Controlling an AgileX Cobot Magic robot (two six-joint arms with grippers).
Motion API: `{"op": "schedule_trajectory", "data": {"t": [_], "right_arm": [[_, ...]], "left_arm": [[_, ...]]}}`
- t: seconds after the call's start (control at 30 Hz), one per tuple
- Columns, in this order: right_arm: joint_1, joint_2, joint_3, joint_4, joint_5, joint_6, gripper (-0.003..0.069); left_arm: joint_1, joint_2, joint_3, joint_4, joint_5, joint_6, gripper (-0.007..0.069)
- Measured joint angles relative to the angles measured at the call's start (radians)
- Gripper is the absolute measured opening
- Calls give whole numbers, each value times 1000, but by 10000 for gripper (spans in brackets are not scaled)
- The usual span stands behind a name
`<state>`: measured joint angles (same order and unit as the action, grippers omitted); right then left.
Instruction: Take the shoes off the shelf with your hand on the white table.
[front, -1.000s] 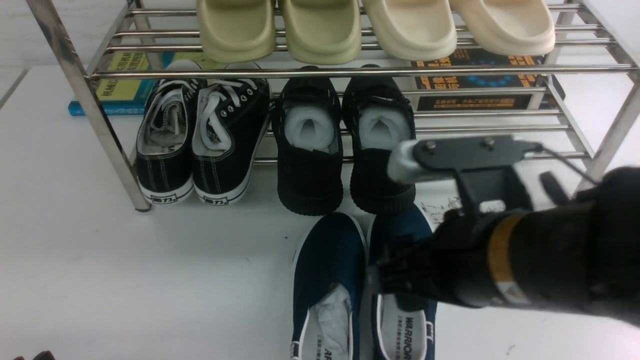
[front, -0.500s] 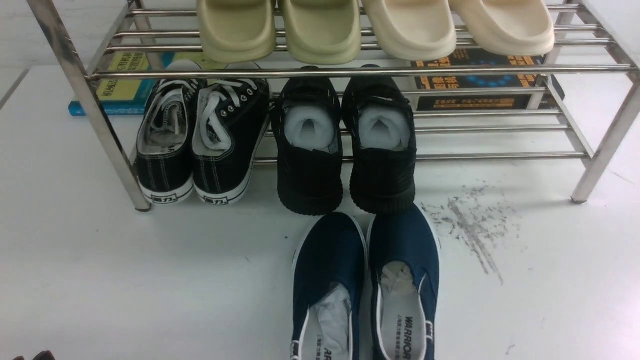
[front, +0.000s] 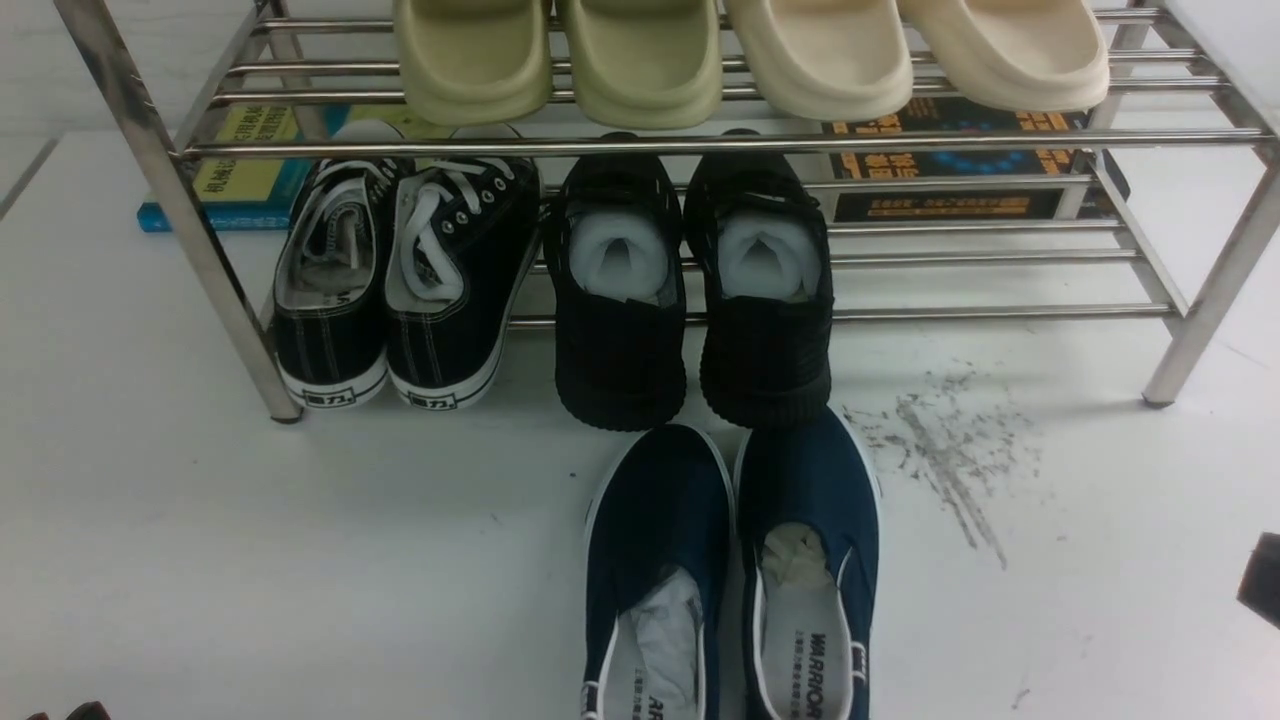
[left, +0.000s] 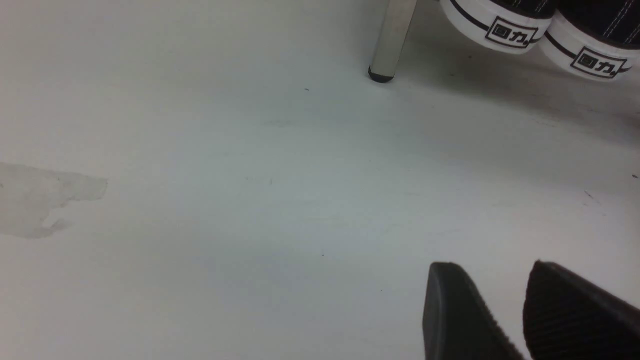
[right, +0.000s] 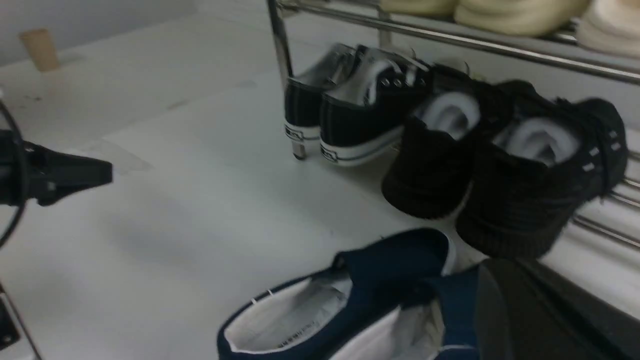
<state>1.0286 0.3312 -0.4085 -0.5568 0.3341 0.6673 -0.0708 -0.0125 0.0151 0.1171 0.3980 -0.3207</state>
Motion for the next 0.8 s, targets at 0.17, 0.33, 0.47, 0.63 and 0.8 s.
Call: {"op": "schedule_trajectory", "data": {"t": [0.17, 0.33, 0.47, 0.63, 0.8], "right_arm": [[0, 0, 30, -18, -73, 0, -10], [0, 0, 33, -41, -76, 0, -7], [0, 0, 33, -49, -76, 0, -5], [0, 0, 33, -49, -76, 0, 0], [0, 0, 33, 48, -75, -20, 3]], "left_arm": [[0, 0, 0, 0, 0, 0, 243], [0, 0, 0, 0, 0, 0, 243], [0, 0, 0, 0, 0, 0, 243], [0, 0, 0, 0, 0, 0, 243], [0, 0, 0, 0, 0, 0, 243]]}}
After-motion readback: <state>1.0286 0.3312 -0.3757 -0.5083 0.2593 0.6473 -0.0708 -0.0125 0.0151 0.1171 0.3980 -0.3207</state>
